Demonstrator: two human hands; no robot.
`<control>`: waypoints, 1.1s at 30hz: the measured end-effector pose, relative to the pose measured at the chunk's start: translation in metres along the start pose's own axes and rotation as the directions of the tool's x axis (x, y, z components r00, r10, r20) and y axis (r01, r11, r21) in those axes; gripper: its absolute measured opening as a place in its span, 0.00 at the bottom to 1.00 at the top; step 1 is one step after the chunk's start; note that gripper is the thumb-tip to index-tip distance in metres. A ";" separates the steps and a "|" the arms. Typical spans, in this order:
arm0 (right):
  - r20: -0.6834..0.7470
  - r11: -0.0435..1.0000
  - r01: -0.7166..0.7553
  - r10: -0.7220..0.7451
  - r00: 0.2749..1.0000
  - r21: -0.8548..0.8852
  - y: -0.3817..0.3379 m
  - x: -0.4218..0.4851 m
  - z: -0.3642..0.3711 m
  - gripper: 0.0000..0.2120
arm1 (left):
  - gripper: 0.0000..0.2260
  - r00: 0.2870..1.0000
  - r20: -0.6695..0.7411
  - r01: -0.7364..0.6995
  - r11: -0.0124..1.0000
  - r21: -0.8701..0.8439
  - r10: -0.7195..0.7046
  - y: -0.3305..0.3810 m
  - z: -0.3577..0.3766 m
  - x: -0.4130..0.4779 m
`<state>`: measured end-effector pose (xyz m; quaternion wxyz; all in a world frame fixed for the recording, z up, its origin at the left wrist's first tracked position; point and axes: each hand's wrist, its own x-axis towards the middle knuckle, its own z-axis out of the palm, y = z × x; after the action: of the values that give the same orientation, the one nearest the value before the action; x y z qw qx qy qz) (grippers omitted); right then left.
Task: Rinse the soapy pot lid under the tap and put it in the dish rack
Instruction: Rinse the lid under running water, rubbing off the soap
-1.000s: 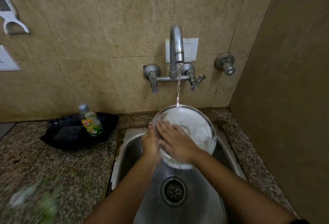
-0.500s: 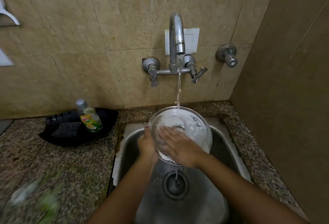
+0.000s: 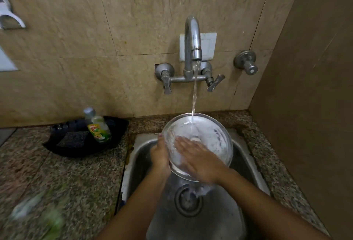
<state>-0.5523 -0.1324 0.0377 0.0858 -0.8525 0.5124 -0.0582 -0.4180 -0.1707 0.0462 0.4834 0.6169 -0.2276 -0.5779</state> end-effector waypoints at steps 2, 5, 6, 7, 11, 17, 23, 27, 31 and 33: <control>-0.049 0.992 -0.103 0.100 0.994 -0.073 0.022 -0.017 0.002 0.29 | 0.21 1.000 -0.020 -0.020 1.000 0.012 0.020 0.002 -0.005 0.005; -0.215 0.915 -0.403 0.390 0.895 -0.019 0.047 -0.007 -0.001 0.33 | 0.21 0.999 -0.002 -0.047 0.997 0.058 0.047 -0.003 -0.006 0.002; -0.265 0.884 -0.467 0.453 0.852 0.011 0.049 0.005 -0.003 0.33 | 0.22 0.999 0.013 -0.049 0.997 0.056 0.048 -0.005 -0.004 -0.001; -0.315 0.868 -0.494 0.481 0.818 0.043 0.049 0.019 -0.004 0.32 | 0.21 0.998 0.031 -0.049 0.998 0.048 0.047 -0.007 -0.002 -0.004; -0.388 0.934 -0.347 0.352 0.852 0.086 0.039 0.069 -0.014 0.22 | 0.09 0.978 0.195 -0.091 0.992 0.086 0.073 -0.005 -0.005 -0.008; -0.285 0.988 -0.102 0.133 0.949 0.120 0.047 0.078 -0.051 0.18 | 0.05 0.922 0.334 -0.254 0.958 0.131 0.198 0.021 -0.012 0.000; -0.221 0.999 0.018 -0.008 0.975 0.043 0.045 0.071 -0.062 0.17 | 0.04 0.887 0.410 -0.319 0.923 0.217 0.210 0.035 -0.012 0.012; -0.160 0.982 0.188 -0.190 0.969 -0.026 0.032 0.075 -0.062 0.15 | 0.02 0.863 0.435 -0.402 0.871 0.284 0.256 0.033 -0.005 0.011; -0.239 0.930 -0.064 0.160 0.958 0.363 0.070 0.057 -0.065 0.15 | 0.07 0.902 0.382 -0.278 0.948 0.154 0.203 0.033 -0.016 0.013; -0.222 0.915 -0.056 0.156 0.962 0.399 0.062 0.054 -0.070 0.15 | 0.08 0.892 0.397 -0.297 0.942 0.153 0.217 0.032 -0.017 0.014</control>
<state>-0.5932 -0.2150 0.0937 0.1913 -0.7748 0.5431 -0.2608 -0.3902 -0.1904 0.0652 0.4358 0.5069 -0.4552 -0.5882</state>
